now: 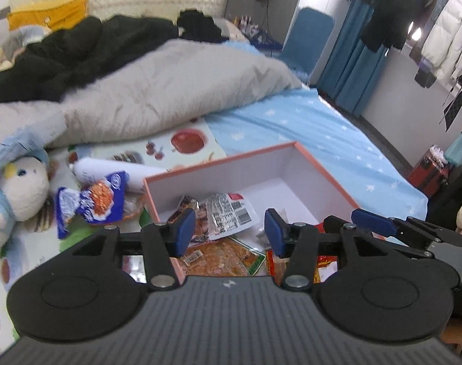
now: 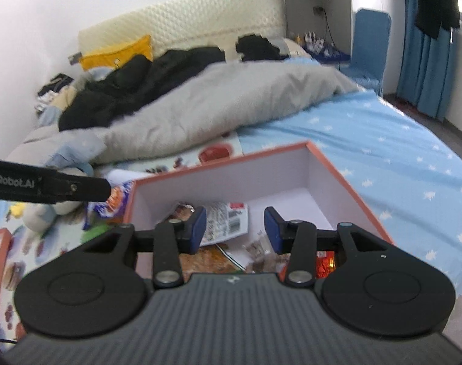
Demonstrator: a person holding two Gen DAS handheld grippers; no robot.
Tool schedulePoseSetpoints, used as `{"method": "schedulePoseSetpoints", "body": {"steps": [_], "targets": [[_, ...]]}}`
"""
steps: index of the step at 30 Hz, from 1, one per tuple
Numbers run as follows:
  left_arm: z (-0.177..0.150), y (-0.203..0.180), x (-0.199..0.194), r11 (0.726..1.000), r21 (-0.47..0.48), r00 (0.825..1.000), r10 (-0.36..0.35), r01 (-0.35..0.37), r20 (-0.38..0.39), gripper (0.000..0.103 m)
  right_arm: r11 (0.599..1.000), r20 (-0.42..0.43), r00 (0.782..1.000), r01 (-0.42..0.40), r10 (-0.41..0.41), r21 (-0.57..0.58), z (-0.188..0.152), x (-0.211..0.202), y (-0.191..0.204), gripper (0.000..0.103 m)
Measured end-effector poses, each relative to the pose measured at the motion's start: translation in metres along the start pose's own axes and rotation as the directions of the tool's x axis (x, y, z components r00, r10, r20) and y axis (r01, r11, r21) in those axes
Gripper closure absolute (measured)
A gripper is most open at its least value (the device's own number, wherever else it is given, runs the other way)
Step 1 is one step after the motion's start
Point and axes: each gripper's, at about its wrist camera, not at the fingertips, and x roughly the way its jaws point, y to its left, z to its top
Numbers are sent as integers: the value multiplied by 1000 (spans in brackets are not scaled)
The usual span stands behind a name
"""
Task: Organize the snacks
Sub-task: 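Lower both items into the pink box and open both tools, then withdraw both tools from the box back toward the remaining snacks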
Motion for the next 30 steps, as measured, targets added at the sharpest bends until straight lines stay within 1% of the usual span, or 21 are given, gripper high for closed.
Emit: {"method": "schedulePoseSetpoints", "body": {"steps": [9,16,19,22,27,30], "targets": [[-16,9,-69,1000,-14,996,28,-27,87,47,998,78,995,-52,55,-34,4,-43,28,58],[-37,30,-120,997,-51,988,68,-61,140,47,990,121,985,-118,126,-70,0,-67,58,58],[-49,37,-140,995,-44,983,94,-88,156,47,987,116,983,-130,140,-91,-4,-72,73,58],[-63,44,-159,991,-41,976,132,-127,176,47,981,105,979,-164,174,-101,-11,-75,86,58],[-85,58,-180,985,-81,968,165,-153,187,47,970,92,972,-205,217,-129,-25,-80,107,58],[-102,67,-187,980,-107,965,186,-169,186,47,964,63,972,-212,224,-160,-36,-79,119,58]]}}
